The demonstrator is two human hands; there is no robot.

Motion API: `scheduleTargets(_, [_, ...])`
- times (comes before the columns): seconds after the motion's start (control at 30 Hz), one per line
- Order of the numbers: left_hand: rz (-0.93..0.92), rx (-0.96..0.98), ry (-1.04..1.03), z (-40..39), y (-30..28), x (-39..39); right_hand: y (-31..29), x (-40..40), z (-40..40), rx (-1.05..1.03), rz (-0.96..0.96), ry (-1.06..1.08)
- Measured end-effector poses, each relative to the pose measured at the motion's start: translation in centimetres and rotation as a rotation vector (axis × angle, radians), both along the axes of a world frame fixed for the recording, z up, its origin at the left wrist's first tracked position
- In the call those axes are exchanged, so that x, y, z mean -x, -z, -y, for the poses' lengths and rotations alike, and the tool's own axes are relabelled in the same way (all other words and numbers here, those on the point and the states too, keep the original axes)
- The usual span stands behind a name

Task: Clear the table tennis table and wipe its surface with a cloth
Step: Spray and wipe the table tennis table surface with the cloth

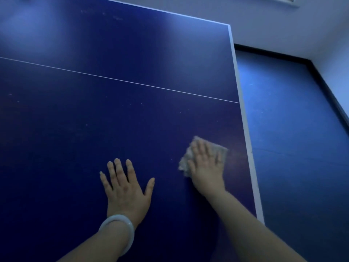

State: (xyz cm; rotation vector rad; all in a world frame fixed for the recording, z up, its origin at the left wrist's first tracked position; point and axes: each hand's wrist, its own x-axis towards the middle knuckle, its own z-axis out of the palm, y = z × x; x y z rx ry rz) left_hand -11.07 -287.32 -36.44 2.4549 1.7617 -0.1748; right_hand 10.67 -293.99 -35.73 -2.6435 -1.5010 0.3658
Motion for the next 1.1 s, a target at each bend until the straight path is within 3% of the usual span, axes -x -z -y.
scheduleTargets(0.1, [-0.007,-0.017,-0.007,0.1,-0.1,0.0,-0.3,2.8,4.3,-0.046,0.000,-0.267])
scheduleTargets(0.3, [0.001,-0.042,0.005,0.1,0.1,-0.1,-0.4,-1.9,13.6,-0.041,0.068,-0.204])
scheduleTargets(0.4, [-0.006,-0.034,0.002,0.1,0.1,-0.1,-0.6,-6.2,10.4,-0.018,0.090,-0.153])
scheduleTargets(0.57, [-0.020,-0.021,-0.006,0.1,-0.2,-0.1,-0.3,-9.6,0.2,0.007,0.014,0.168])
scheduleTargets(0.63, [-0.006,-0.019,-0.012,0.0,-0.1,-0.2,-0.2,-6.4,-2.1,-0.015,-0.027,0.009])
scheduleTargets(0.7, [0.010,-0.016,-0.020,0.0,-0.1,-0.1,0.2,-3.2,-1.9,-0.037,-0.025,-0.293])
scheduleTargets(0.77, [0.027,-0.017,-0.025,-0.1,0.0,-0.2,0.3,-3.7,-0.8,-0.044,-0.022,-0.438])
scheduleTargets(0.83, [0.033,-0.012,-0.024,0.0,0.0,-0.2,0.4,-7.3,-1.1,-0.044,-0.001,-0.322])
scheduleTargets(1.0, [0.021,0.028,-0.023,0.0,-0.4,-0.2,-0.5,-15.7,-5.9,-0.007,-0.054,0.290])
scheduleTargets(1.1, [0.018,0.034,-0.008,0.0,-0.6,-0.2,-0.6,-14.7,-11.4,0.016,-0.109,0.387])
